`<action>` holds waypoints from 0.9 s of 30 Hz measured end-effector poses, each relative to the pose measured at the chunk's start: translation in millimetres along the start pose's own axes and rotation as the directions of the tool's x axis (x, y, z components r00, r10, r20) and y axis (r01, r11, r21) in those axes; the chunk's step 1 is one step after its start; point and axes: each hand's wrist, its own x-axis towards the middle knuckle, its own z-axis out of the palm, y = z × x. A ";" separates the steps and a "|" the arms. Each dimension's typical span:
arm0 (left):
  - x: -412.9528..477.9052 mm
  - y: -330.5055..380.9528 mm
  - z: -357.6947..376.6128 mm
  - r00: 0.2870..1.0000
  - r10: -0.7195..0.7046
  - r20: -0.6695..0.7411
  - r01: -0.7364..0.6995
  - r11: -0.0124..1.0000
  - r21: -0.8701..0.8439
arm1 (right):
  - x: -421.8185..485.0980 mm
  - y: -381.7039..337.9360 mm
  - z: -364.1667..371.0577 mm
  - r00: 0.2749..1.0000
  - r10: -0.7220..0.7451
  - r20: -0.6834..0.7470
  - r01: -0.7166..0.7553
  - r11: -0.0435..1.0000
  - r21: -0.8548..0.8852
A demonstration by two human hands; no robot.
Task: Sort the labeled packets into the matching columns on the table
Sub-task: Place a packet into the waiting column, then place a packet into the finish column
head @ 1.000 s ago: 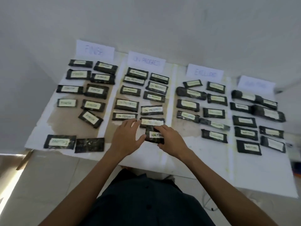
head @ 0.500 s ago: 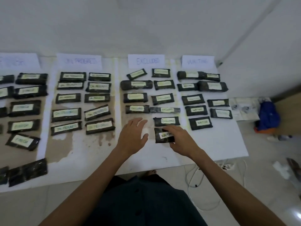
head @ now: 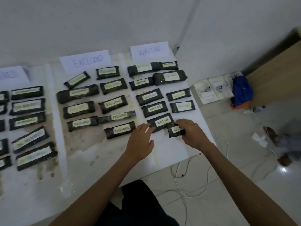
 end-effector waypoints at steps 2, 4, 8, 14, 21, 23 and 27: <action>19.0 9.1 15.7 0.999 0.034 0.025 -0.035 0.999 0.028 | 4.2 23.5 -2.2 1.000 0.014 -0.016 -0.014 1.000 -0.007; 32.9 16.4 31.5 0.996 0.061 0.058 -0.064 0.997 0.049 | 7.8 43.4 -2.4 0.999 0.037 -0.031 -0.037 0.999 0.002; 48.7 28.4 63.1 0.975 0.176 0.136 -0.189 0.978 0.085 | 15.9 74.7 4.0 0.996 0.071 -0.059 -0.069 0.997 0.024; 49.7 28.1 96.7 0.937 0.271 0.220 -0.318 0.923 0.217 | 21.3 89.6 20.5 0.995 0.061 -0.079 -0.056 0.997 0.052; 49.2 28.3 89.4 0.944 0.296 0.144 -0.323 0.920 0.222 | 17.7 82.9 24.8 0.998 0.033 -0.054 -0.035 0.999 -0.035; 45.7 28.2 78.9 0.948 0.288 0.135 -0.309 0.933 0.184 | 14.6 70.3 21.4 0.997 0.050 -0.056 -0.051 0.999 -0.019; 29.5 23.6 48.2 0.963 0.257 0.084 -0.264 0.960 0.096 | 7.5 29.5 15.8 0.994 0.024 -0.108 -0.018 0.998 0.063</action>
